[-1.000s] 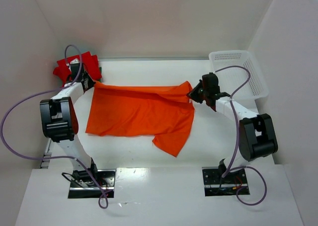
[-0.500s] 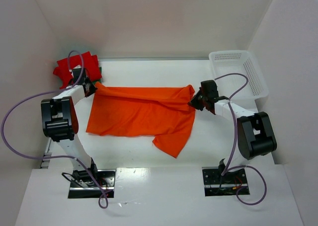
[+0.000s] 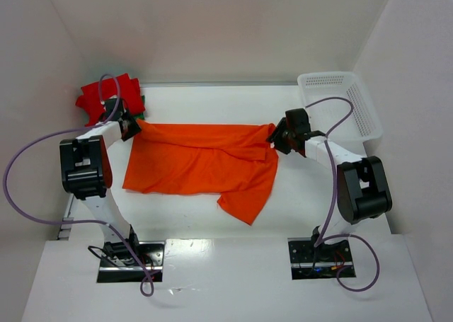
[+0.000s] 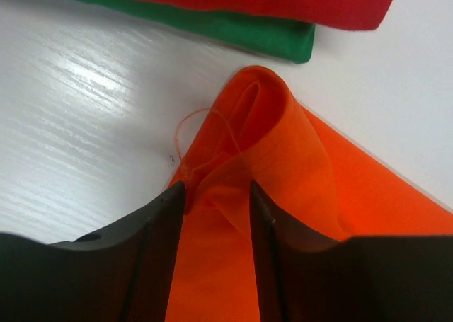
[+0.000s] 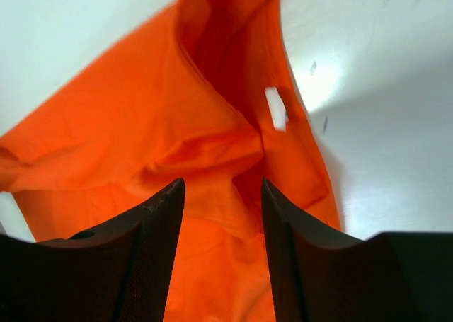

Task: Fold and stack the t-shirts
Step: Fold the flattened tshirt in 1/3 of the way

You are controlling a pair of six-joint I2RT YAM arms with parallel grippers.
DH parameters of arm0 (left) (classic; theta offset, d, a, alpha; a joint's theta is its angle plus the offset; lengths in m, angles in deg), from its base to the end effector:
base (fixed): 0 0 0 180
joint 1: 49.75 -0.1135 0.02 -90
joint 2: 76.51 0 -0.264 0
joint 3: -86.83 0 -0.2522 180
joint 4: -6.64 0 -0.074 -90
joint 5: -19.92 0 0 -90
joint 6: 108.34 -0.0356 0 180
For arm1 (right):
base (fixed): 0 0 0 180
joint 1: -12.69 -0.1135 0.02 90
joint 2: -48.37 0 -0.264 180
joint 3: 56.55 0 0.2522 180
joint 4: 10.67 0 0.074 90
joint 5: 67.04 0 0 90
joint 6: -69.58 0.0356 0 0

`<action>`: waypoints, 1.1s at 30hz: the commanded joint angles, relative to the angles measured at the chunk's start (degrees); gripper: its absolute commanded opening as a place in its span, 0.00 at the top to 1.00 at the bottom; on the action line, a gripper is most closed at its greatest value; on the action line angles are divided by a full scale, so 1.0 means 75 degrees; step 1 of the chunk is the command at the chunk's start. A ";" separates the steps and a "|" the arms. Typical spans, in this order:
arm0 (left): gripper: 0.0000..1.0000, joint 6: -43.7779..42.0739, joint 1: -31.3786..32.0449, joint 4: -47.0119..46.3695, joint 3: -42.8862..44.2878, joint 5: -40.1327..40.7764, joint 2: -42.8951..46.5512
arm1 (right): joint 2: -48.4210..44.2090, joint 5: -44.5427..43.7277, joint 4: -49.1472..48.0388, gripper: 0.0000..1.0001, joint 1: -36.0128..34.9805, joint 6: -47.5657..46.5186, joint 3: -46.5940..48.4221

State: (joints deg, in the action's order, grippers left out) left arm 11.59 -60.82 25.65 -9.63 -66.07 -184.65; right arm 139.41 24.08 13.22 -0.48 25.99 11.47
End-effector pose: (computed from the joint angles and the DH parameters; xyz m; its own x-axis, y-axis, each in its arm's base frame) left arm 0.4027 0.0813 0.1839 -0.4663 -0.5984 -0.6516 -0.5468 0.7739 -0.3195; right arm 0.3229 0.0763 0.1988 -0.6647 0.5882 -0.4607 0.3490 0.7896 0.5046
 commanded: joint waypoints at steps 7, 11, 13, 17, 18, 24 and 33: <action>0.36 0.0028 -0.0105 0.0564 0.0295 0.0414 0.1082 | 0.1160 -0.0338 -0.0261 0.39 0.0326 -0.0833 0.1670; 0.25 0.0169 -0.0176 0.0565 0.0153 0.0414 0.1222 | 0.1595 -0.0174 -0.0343 0.39 0.0326 -0.0903 0.1765; 0.24 0.0169 -0.0176 0.0239 0.0153 -0.0307 0.1223 | 0.1770 -0.0081 -0.0634 0.40 0.0326 -0.0973 0.1765; 0.24 0.0251 -0.0176 0.0026 0.0084 -0.0733 0.0965 | 0.2028 -0.0080 -0.0636 0.40 0.0326 -0.1044 0.1858; 0.24 0.0251 -0.0176 0.0026 0.0083 -0.0734 0.0965 | 0.2029 -0.0080 -0.0636 0.40 0.0326 -0.1044 0.1859; 0.32 0.0182 -0.0176 -0.0419 -0.0268 -0.1085 0.0720 | 0.2263 0.0061 -0.0940 0.64 0.0326 -0.1044 0.1999; 0.40 0.0181 -0.0176 -0.0712 0.0071 -0.1601 0.0040 | 0.2111 -0.0384 -0.0542 0.97 0.0326 -0.0892 0.1754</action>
State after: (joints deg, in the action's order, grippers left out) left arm 12.33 -61.95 23.67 -10.90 -75.47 -182.70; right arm 156.50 24.61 9.33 1.71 19.15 24.03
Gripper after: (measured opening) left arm 0.598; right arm 0.038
